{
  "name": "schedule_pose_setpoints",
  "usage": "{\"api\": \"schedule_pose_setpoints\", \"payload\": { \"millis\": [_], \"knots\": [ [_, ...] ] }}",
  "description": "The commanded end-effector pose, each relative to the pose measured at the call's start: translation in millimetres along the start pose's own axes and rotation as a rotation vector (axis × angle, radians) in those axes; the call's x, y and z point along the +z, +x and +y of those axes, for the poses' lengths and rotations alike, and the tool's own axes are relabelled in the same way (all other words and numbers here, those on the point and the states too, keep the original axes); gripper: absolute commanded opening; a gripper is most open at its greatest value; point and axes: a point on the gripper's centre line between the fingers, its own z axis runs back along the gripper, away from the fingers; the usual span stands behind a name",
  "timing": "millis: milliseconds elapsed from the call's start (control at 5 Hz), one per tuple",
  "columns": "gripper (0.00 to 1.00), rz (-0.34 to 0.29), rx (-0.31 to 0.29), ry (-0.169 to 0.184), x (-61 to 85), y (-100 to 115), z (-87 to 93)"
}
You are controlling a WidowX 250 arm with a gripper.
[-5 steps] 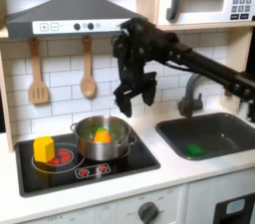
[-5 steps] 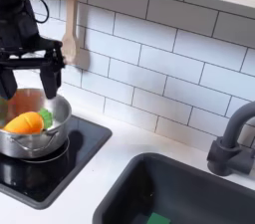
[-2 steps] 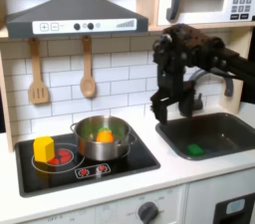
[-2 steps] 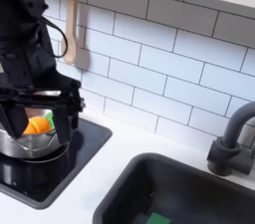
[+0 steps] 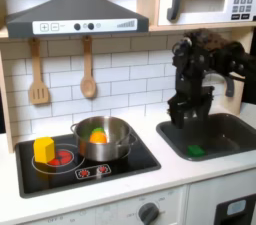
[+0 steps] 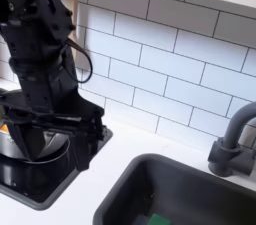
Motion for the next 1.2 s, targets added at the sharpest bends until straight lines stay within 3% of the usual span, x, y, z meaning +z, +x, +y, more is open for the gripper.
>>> {"api": "schedule_pose_setpoints", "payload": {
  "millis": [0,400,600,1000],
  "knots": [
    [1.0,0.027,-0.071,0.035,-11.0,-23.8,-21.3],
    [1.0,0.008,-0.047,0.045,-5.6,-31.8,-16.4],
    [1.0,-0.011,-0.021,-0.009,5.3,-37.1,-7.4],
    [1.0,-0.021,-0.024,-0.002,7.2,-37.0,-7.9]
  ]
}}
